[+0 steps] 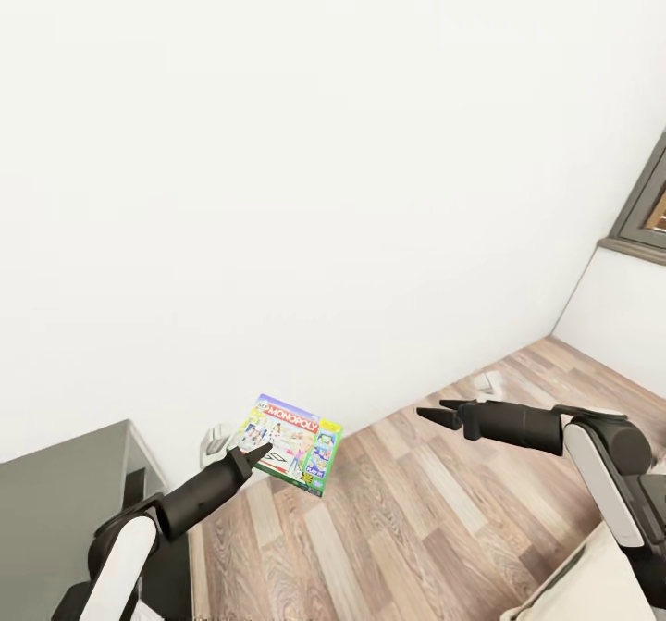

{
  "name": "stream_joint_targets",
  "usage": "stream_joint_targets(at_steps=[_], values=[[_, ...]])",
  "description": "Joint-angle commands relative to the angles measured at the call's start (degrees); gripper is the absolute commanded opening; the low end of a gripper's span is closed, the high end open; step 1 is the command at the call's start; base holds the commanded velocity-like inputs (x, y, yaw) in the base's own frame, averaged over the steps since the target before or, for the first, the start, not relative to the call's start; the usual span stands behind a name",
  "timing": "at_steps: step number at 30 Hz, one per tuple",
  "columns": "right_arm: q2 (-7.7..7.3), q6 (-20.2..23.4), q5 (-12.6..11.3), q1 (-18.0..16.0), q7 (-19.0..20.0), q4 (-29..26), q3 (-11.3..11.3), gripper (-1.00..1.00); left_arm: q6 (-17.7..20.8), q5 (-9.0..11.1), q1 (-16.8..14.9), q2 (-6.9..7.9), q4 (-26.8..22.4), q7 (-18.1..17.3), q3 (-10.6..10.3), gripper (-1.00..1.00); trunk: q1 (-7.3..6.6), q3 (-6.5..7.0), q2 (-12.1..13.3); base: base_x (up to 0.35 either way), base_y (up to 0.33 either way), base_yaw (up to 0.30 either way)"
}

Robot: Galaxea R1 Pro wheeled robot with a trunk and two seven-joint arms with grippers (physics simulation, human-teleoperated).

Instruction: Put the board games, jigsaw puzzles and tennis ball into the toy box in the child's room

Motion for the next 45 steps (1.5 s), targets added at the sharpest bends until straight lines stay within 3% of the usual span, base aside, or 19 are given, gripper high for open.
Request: stream_joint_targets(at_steps=[1, 45], values=[[0.03, 0.23, 0.14, -0.03, 0.27, -0.03, -0.03, 1.00, 0.36, 0.06, -0.07, -0.02, 0.00, -0.19, 0.08, -1.00, 0.03, -0.16, -0.12, 0.000, 0.000, 0.257], [-0.25, 0.17, 0.15, -0.04, 0.18, -0.03, 0.10, 1.00, 0.36, 0.01, -0.07, -0.02, 0.00, -0.18, 0.13, -1.00, 0.03, -0.57, -0.12, 0.000, 0.000, 0.285]])
